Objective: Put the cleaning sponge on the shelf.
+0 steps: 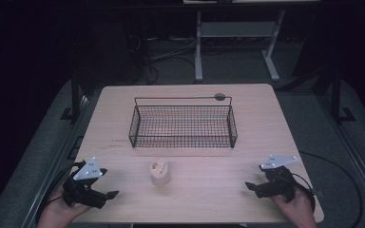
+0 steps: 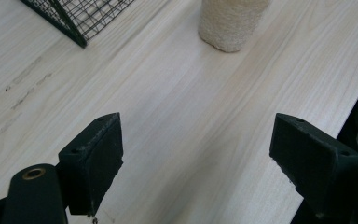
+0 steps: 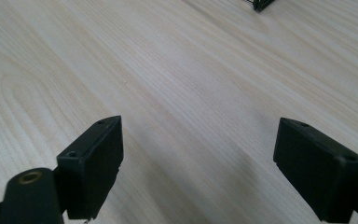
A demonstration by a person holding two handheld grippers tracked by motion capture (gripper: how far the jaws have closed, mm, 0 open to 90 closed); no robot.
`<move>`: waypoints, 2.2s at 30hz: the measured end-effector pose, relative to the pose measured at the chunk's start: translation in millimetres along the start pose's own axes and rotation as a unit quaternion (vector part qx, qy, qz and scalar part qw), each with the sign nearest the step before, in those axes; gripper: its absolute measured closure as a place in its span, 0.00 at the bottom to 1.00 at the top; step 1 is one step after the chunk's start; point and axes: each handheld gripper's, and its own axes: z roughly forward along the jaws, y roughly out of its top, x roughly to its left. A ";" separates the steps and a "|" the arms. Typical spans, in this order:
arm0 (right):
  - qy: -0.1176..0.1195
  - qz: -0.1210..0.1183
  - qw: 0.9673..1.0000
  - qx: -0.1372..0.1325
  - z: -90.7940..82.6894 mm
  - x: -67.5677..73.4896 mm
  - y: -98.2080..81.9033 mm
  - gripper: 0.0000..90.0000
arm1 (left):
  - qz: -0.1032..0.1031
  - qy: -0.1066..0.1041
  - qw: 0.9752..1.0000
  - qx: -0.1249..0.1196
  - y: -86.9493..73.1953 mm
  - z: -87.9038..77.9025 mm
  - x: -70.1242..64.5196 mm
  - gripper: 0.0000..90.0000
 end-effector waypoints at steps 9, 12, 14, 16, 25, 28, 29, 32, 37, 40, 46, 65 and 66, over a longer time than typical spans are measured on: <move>-0.003 -0.003 1.000 0.002 0.3 2.4 0.8 0.17 | 0.016 -0.017 1.000 0.007 16.3 8.7 -1.4 0.18; -0.004 -0.003 1.000 0.001 -0.9 2.7 0.8 0.17 | 0.024 -0.020 0.999 0.010 22.3 11.7 -2.0 0.18; -0.004 -0.003 1.000 0.001 -0.2 2.7 0.9 0.17 | 0.028 -0.021 0.999 0.013 27.0 13.1 -3.5 0.18; -0.001 -0.001 1.000 0.001 0.7 2.1 1.3 0.17 | 0.035 -0.024 0.999 0.017 31.9 14.7 -4.8 0.18; 0.000 -0.003 1.000 0.003 0.6 3.2 2.7 0.17 | 0.052 -0.035 0.997 0.036 52.8 25.3 -8.4 0.18; -0.001 -0.006 1.000 0.001 0.0 2.4 2.7 0.17 | 0.058 -0.037 0.997 0.043 59.2 28.8 -9.8 0.18; -0.001 -0.006 1.000 0.001 0.0 2.5 2.8 0.17 | 0.060 -0.038 0.997 0.043 61.6 30.1 -10.4 0.18; -0.001 -0.007 1.000 0.002 0.1 1.8 2.6 0.17 | 0.064 -0.040 0.996 0.049 67.6 32.6 -11.5 0.19; 0.000 -0.006 1.000 0.004 0.4 2.0 3.2 0.17 | 0.074 -0.045 0.994 0.059 81.2 38.3 -14.7 0.19; -0.001 -0.010 1.000 0.003 0.2 2.3 3.4 0.17 | 0.082 -0.049 0.993 0.065 87.6 41.1 -16.7 0.19; -0.004 -0.011 1.000 -0.001 -2.4 1.3 3.7 0.17 | 0.085 -0.054 0.992 0.075 97.8 51.0 -18.7 0.19; -0.001 -0.014 1.000 -0.002 -2.9 3.2 5.3 0.17 | 0.096 -0.067 0.989 0.088 117.7 74.7 -22.6 0.19; -0.002 -0.015 1.000 -0.003 -2.9 3.1 5.3 0.17 | 0.098 -0.066 0.989 0.088 118.7 75.7 -22.5 0.19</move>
